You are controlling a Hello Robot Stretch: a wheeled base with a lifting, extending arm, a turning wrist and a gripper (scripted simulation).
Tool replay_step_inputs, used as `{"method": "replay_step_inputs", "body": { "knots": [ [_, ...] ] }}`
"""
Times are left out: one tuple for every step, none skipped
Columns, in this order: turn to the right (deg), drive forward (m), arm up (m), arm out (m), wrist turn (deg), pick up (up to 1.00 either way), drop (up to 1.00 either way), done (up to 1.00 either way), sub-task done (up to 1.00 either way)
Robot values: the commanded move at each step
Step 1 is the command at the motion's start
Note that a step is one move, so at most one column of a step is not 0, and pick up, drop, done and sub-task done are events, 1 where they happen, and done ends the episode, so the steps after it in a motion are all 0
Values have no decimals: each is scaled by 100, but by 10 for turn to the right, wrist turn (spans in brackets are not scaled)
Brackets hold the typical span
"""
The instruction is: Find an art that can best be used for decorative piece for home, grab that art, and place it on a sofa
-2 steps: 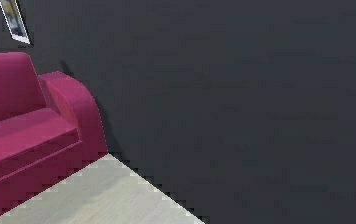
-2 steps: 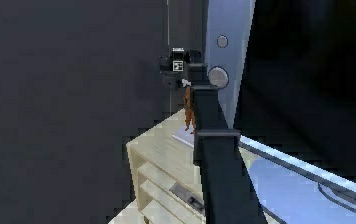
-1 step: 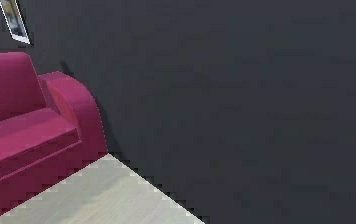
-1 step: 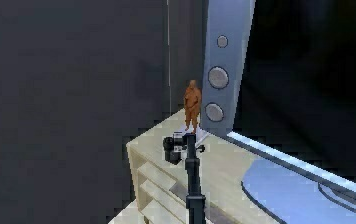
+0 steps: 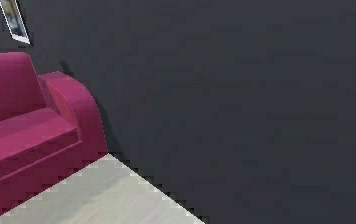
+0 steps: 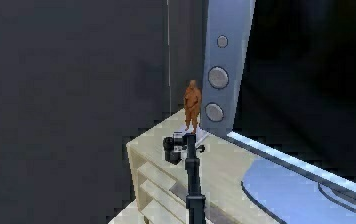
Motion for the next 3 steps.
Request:
{"method": "replay_step_inputs", "body": {
  "knots": [
    [0,0,10,0,0,0,0,0,0],
    [0,0,24,0,0,0,0,0,0],
    [0,0,0,0,-450,0,0,0,0]
  ]
}}
